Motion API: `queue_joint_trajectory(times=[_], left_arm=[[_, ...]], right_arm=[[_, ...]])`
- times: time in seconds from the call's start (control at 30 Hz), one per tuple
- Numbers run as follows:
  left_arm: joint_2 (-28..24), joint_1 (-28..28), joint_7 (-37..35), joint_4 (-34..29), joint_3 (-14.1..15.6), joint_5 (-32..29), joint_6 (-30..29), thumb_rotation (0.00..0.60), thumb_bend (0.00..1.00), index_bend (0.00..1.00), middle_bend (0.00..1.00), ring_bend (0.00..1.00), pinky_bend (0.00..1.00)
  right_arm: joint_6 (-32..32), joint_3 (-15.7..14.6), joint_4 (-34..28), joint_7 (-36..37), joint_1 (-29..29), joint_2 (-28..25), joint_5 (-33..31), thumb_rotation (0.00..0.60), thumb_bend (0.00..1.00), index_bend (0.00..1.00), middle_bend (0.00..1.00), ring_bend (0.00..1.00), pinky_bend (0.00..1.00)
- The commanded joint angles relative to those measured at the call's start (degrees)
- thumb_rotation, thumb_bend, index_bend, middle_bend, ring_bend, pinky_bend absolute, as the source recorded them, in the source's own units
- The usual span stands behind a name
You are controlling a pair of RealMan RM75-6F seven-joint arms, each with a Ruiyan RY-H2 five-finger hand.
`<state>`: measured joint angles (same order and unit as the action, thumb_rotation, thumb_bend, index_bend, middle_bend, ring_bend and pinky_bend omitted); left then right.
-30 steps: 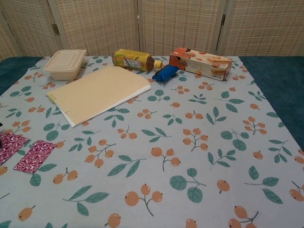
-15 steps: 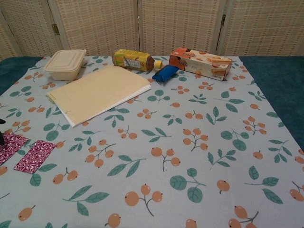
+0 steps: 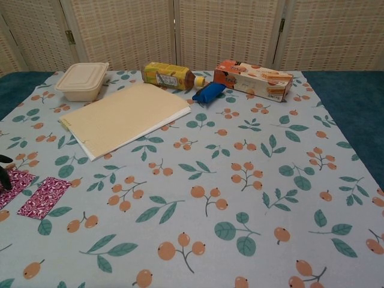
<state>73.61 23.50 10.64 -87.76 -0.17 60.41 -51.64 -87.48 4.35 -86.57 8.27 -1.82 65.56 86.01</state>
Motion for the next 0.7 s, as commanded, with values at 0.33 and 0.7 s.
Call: queue_joint_trajectory(times=[0.33,0.7], left_arm=[[-0.8,-0.3,-1.1,0.8,-0.6,-2.3,0.3,0.6,0.1,0.34,0.0,0.0,0.0],[-1.5,-0.3,-1.2,1.0,-0.9,-3.4,0.2,0.6,0.1,0.34,0.0,0.0,0.0]], right_arm=[[-0.2,0.0,-0.2,-0.1,0.0,0.0,0.2,0.6,0.5,0.3,0.18,0.01,0.0],[-0.6,-0.1,-0.2,0.1,0.3,-0.1,0.3,0.6,0.5,0.3,0.18,0.01,0.0]])
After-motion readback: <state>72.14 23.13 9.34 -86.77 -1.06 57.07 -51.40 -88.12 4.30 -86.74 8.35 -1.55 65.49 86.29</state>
